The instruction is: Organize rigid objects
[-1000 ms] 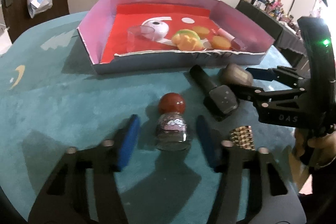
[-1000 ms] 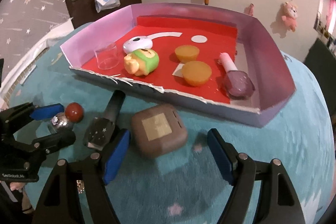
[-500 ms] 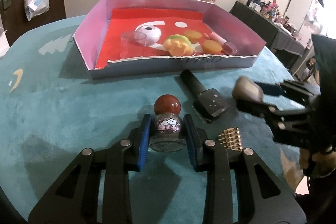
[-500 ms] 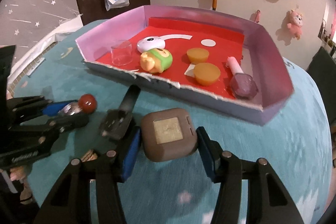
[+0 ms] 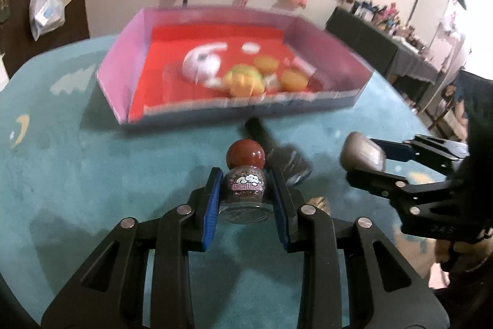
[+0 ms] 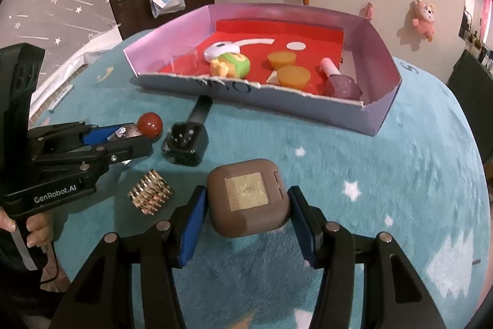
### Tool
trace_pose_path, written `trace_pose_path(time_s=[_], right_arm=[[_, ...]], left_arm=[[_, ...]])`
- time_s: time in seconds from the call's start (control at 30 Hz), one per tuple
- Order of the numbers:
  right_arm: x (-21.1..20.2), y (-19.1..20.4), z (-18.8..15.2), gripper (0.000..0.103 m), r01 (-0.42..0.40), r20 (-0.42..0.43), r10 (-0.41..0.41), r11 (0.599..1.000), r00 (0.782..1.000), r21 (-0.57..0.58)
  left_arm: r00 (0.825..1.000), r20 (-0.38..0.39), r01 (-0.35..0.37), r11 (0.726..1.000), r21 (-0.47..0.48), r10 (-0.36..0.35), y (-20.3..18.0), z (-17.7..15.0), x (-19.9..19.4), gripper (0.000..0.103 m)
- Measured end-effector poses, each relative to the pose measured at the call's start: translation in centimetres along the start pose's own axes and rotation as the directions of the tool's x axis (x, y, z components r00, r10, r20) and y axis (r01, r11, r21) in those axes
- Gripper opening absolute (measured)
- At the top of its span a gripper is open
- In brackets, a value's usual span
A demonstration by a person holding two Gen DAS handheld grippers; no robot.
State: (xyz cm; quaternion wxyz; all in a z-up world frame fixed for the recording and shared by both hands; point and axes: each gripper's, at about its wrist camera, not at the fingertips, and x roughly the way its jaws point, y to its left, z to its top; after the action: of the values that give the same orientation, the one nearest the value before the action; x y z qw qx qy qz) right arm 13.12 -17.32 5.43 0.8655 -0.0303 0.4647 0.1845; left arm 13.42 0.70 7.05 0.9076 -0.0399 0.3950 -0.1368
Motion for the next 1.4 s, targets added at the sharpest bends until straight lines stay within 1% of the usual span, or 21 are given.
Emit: trace_pose_path(time_s=[0.1,0.13,0.17,0.2,0.27,0.33,0.43,0.53,0.6,0.7,0.8,0.87,1.07,1.17,1.27,1.4], right_arm=[[-1.2,-0.3,2.2,0.056,-0.020,0.045,0.020,1.000,0.999,-0.011],[-1.5,-0.5,3.1,0.056,-0.023,0.058,0.024,1.000,0.998,-0.015],[-1.7,-0.9,4.8,0.056,-0.023,0.075,0.024,1.000,0.997,-0.020],[-1.7,-1.2,5.8,0.056,-0.019,0.081,0.020,1.000,0.997,-0.020],[-1.2,-2.2,9.0,0.056,-0.007,0.085,0.008,1.000,0.996,-0.016],[0.1,-3.5,12.1,0.056,0.016,0.069,-0.017,1.000,0.997,0.003],[2.8,-5.4,15.4,0.056,0.049,0.010,-0.049,0.999,0.999,0.023],[5.5,-6.9,17.6,0.056,0.079,-0.054,-0.078,0.997,0.995,0.018],[6.9,-7.4,18.4,0.056,0.084,-0.094,-0.083,0.996,0.992,0.014],[9.6,-8.0,19.5,0.056,0.116,-0.167,-0.115,0.993,0.979,-0.003],[11.4,-8.3,19.9,0.056,0.157,-0.209,-0.162,0.987,0.964,-0.037],[12.1,-8.6,20.2,0.056,0.185,-0.225,-0.191,0.982,0.955,-0.048],[13.7,-9.1,20.4,0.056,0.199,-0.277,-0.210,0.978,0.938,-0.068],[14.4,-9.0,20.3,0.056,0.203,-0.297,-0.219,0.976,0.930,-0.084],[14.7,-8.8,20.2,0.056,0.198,-0.310,-0.214,0.977,0.926,-0.084],[14.6,-9.2,20.3,0.056,0.186,-0.315,-0.196,0.981,0.928,-0.063]], left_arm=[[0.998,0.018,0.063,0.998,0.010,-0.063,0.0,3.0,-0.7,0.029],[0.996,0.028,0.084,0.996,0.023,-0.084,-0.1,4.6,-0.6,0.029],[0.995,0.033,0.091,0.995,0.042,-0.092,-0.2,6.3,-0.3,0.029],[0.996,0.030,0.087,0.994,0.058,-0.089,-0.4,7.9,0.1,0.029],[0.996,0.019,0.081,0.992,0.093,-0.083,-0.6,10.2,1.3,0.029],[0.997,-0.023,0.069,0.990,0.127,-0.067,-0.7,12.6,3.5,0.029],[0.994,-0.105,0.042,0.983,0.179,-0.023,-0.6,15.0,7.3,0.029],[0.985,-0.175,0.041,0.979,0.200,-0.005,-0.3,16.1,10.4,0.029],[0.978,-0.211,0.042,0.977,0.211,0.003,-0.1,16.2,12.0,0.029],[0.969,-0.244,0.027,0.973,0.231,0.031,-0.1,16.5,14.0,0.029],[0.964,-0.261,0.014,0.970,0.241,0.051,0.1,16.6,14.9,0.029],[0.961,-0.271,0.012,0.971,0.239,0.055,0.1,16.7,15.4,0.029],[0.951,-0.305,0.011,0.974,0.226,0.060,0.7,16.7,16.7,0.029],[0.949,-0.309,0.007,0.975,0.221,0.063,0.9,16.8,17.2,0.029],[0.949,-0.309,0.007,0.977,0.212,0.060,1.0,16.9,17.3,0.029],[0.948,-0.311,-0.002,0.977,0.214,0.070,0.9,17.0,17.5,0.029]])
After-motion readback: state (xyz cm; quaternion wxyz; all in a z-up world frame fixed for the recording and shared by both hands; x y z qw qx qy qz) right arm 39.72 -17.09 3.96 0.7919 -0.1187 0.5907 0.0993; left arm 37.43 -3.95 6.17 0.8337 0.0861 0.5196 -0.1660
